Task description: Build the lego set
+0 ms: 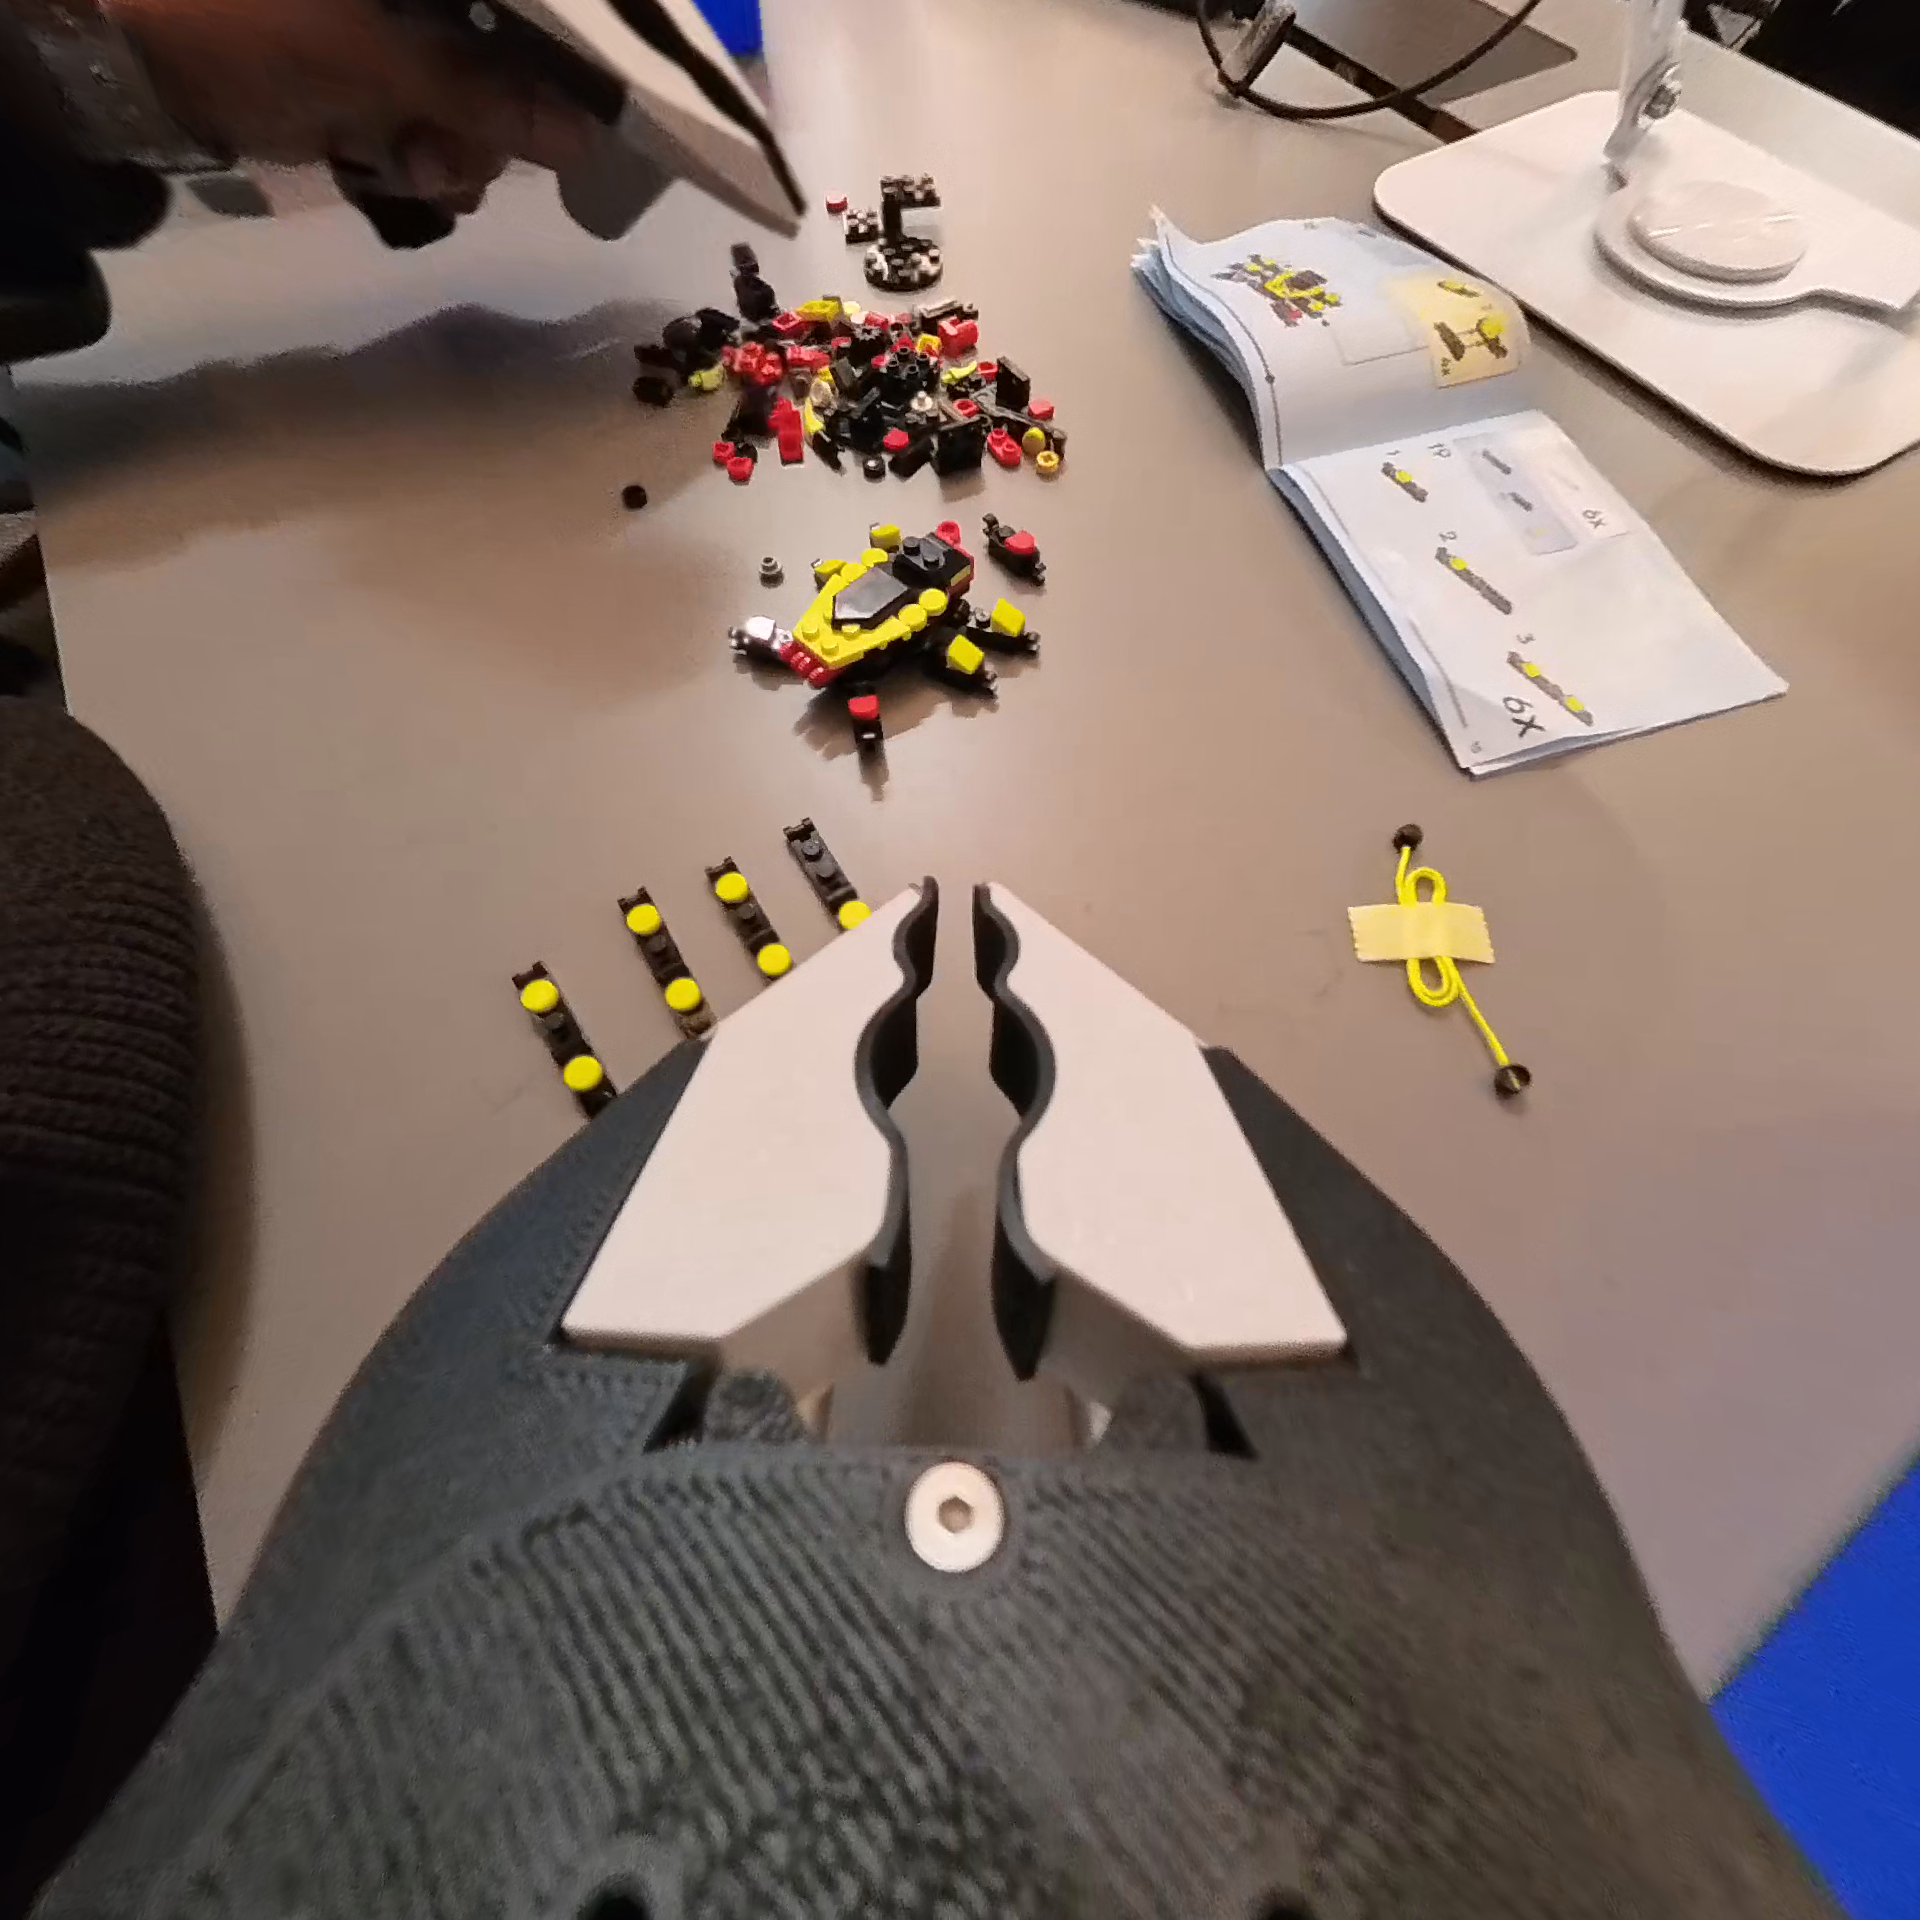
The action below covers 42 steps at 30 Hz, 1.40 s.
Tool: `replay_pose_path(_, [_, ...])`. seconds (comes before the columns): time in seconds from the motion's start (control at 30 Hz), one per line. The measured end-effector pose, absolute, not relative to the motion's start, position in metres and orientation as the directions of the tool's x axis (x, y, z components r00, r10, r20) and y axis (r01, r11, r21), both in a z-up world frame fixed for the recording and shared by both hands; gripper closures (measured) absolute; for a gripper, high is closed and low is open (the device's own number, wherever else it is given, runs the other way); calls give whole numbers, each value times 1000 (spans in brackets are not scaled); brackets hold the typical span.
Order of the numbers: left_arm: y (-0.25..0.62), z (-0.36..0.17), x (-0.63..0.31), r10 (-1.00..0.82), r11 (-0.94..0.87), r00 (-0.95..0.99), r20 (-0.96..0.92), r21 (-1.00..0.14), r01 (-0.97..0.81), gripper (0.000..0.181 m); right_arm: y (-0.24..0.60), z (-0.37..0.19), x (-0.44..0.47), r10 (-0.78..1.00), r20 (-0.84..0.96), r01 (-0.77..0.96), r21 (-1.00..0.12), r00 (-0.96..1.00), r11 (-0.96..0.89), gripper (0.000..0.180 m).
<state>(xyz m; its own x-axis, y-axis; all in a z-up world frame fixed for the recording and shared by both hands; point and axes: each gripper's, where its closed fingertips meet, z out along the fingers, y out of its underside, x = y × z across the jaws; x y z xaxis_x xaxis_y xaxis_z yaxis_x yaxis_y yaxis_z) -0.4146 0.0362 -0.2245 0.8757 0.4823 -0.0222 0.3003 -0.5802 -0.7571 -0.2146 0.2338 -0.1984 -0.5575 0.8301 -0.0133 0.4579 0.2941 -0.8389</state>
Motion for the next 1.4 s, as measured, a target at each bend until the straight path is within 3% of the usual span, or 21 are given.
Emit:
replay_pose_path(0.23, [52, -248, -428, 470, -643, 881, 48, -666, 379, 174, 231, -195, -211, 823, 13, 440, -840, -568, 317, 175])
replay_pose_path(0.57, [50, -252, -421, 439, -657, 895, 82, -650, 382, 170, 232, -197, -210, 822, 6, 443, -840, -569, 313, 175])
replay_pose_path(0.87, [51, -248, -422, 434, -654, 898, 73, -660, 370, 177, 232, -196, -211, 823, 3, 444, -841, -568, 309, 175])
replay_pose_path(1.0, [59, -218, -418, 436, -591, 898, 59, -734, 335, 177, 231, -198, -211, 825, -1, 451, -838, -565, 308, 175])
replay_pose_path(1.17, [114, -178, -337, 210, -558, 974, 91, -807, 195, 176, 232, -200, -212, 831, -5, 463, -833, -556, 305, 175])
replay_pose_path(1.4, [175, -216, -223, -114, -672, 990, 85, -741, -14, 176, 230, -195, -209, 832, -24, 463, -839, -554, 285, 176])
